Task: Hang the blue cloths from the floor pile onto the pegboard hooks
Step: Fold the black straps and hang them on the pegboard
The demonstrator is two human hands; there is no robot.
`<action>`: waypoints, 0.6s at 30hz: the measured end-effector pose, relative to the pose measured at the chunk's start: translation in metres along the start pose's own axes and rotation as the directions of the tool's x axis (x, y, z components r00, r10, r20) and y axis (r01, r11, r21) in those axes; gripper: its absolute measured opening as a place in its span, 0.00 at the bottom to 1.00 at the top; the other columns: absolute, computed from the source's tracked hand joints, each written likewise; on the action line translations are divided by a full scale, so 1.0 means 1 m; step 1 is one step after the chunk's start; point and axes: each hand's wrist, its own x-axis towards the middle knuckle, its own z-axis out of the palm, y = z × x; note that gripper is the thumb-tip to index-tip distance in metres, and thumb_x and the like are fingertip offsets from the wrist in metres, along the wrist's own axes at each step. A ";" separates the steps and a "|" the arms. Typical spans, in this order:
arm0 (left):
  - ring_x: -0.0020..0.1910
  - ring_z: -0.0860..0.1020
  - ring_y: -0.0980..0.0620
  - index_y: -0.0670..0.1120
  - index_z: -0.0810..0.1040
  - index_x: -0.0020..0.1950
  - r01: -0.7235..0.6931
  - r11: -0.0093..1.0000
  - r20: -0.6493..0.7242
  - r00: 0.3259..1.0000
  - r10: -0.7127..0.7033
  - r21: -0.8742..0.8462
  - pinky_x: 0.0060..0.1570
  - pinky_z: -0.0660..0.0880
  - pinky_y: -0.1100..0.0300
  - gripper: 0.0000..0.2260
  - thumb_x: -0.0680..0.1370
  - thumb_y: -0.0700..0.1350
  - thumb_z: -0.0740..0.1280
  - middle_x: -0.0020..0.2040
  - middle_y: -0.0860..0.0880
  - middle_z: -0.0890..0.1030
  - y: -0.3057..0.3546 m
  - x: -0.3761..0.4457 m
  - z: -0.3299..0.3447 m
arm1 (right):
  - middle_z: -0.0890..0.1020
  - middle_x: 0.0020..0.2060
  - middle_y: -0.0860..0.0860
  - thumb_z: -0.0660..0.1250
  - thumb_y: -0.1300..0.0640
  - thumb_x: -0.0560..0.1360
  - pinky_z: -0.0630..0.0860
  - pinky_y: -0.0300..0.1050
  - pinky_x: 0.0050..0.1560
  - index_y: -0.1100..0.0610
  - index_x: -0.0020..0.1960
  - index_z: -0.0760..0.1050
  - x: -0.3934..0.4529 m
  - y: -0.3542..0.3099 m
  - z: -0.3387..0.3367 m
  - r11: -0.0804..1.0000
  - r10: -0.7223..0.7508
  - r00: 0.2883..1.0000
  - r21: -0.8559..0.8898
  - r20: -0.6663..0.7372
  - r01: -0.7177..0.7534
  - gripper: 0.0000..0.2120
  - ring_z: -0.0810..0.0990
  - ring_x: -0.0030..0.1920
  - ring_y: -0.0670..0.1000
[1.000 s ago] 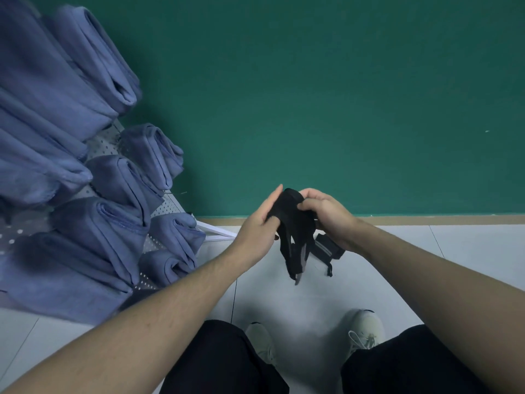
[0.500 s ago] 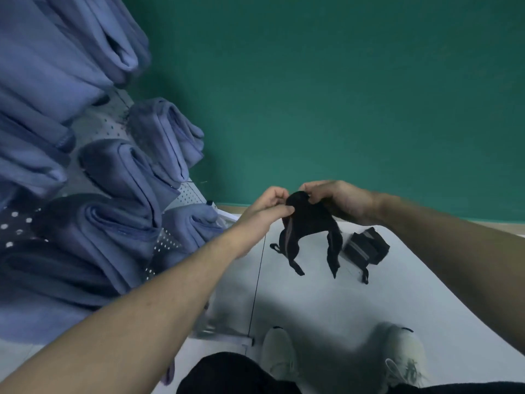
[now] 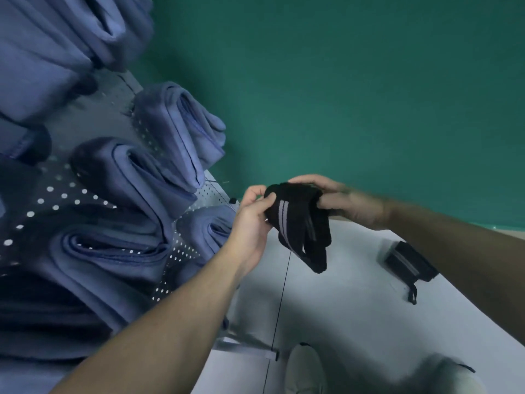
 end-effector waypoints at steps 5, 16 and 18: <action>0.38 0.76 0.52 0.49 0.70 0.44 -0.039 0.998 -0.132 0.991 0.032 -0.054 0.42 0.68 0.55 0.09 0.79 0.36 0.61 0.39 0.50 0.81 0.001 0.011 -0.014 | 0.83 0.49 0.56 0.65 0.67 0.80 0.79 0.47 0.49 0.52 0.57 0.75 0.042 0.008 0.009 0.986 -0.117 0.977 -0.138 -0.180 0.093 0.11 0.82 0.45 0.53; 0.49 0.77 0.47 0.50 0.72 0.45 -0.161 0.970 -0.577 0.816 0.029 -0.180 0.53 0.75 0.51 0.09 0.80 0.36 0.64 0.49 0.45 0.79 0.010 0.049 -0.031 | 0.80 0.38 0.51 0.70 0.50 0.76 0.75 0.47 0.48 0.43 0.47 0.80 0.114 -0.006 0.029 0.845 -0.376 0.782 -0.530 -0.497 0.069 0.01 0.76 0.41 0.48; 0.48 0.78 0.47 0.49 0.73 0.47 -0.192 0.959 -0.607 0.794 0.025 -0.211 0.56 0.75 0.48 0.07 0.82 0.37 0.63 0.50 0.44 0.80 0.013 0.053 -0.031 | 0.78 0.31 0.43 0.69 0.50 0.77 0.72 0.46 0.43 0.45 0.48 0.80 0.123 -0.009 0.035 0.823 -0.400 0.787 -0.563 -0.470 0.082 0.02 0.74 0.37 0.48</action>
